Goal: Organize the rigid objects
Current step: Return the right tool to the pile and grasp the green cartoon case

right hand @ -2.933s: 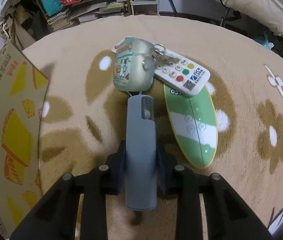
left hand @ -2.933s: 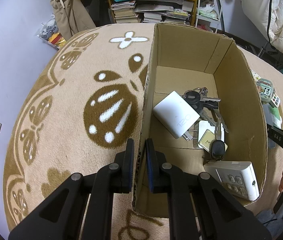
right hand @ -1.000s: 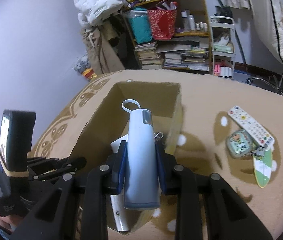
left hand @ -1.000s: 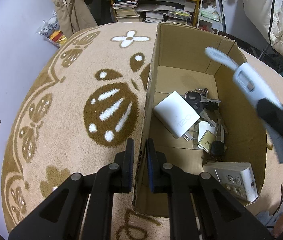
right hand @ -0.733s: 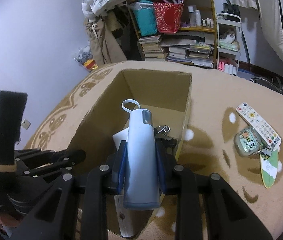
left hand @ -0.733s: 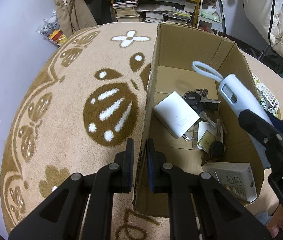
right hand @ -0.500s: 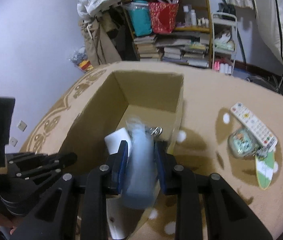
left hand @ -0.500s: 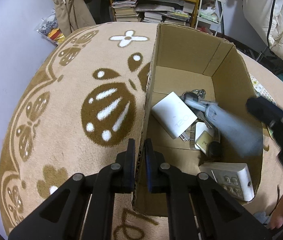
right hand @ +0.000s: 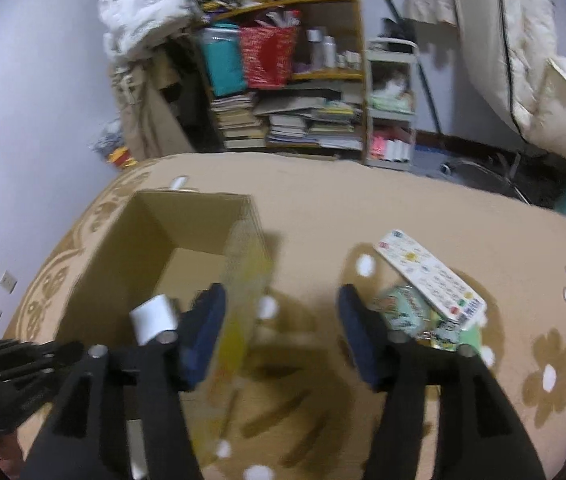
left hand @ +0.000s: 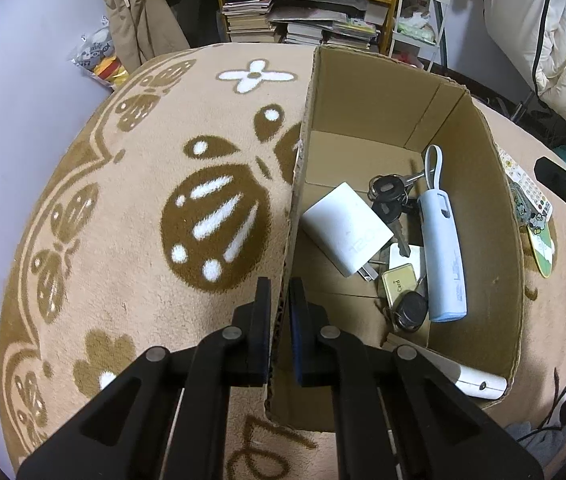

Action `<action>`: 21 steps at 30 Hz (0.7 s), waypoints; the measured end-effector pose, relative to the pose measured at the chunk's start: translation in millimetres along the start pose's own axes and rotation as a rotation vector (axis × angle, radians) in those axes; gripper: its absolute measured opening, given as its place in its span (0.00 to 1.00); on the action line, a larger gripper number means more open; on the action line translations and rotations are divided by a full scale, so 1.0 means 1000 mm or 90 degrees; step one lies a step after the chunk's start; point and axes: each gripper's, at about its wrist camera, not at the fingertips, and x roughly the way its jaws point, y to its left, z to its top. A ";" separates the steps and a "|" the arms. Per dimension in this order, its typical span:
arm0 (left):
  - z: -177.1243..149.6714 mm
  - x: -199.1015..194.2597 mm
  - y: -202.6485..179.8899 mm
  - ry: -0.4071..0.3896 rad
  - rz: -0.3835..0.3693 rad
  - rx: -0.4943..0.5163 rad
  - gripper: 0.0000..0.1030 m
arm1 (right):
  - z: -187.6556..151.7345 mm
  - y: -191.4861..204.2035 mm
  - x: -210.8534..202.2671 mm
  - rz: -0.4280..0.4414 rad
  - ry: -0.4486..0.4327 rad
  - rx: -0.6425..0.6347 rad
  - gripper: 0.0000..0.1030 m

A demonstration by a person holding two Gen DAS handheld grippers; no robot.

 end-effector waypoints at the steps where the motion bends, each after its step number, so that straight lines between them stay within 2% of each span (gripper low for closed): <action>1: 0.000 0.000 0.000 0.000 -0.001 0.000 0.08 | 0.000 -0.006 0.002 -0.003 0.001 0.004 0.65; 3: 0.000 0.000 -0.001 0.000 0.000 -0.001 0.08 | 0.001 -0.016 0.007 -0.015 0.003 0.012 0.71; 5: 0.000 0.000 -0.001 0.001 0.000 -0.001 0.08 | 0.001 -0.027 0.012 -0.018 0.004 0.023 0.84; 13: 0.000 0.000 -0.001 -0.001 0.002 0.001 0.09 | -0.008 -0.061 0.051 -0.055 0.043 0.064 0.85; 18: 0.000 0.000 -0.001 0.003 -0.002 -0.002 0.08 | -0.018 -0.081 0.068 -0.027 0.069 0.114 0.85; 21: -0.001 0.001 0.000 0.002 0.001 0.002 0.09 | -0.021 -0.089 0.075 -0.035 0.078 0.128 0.84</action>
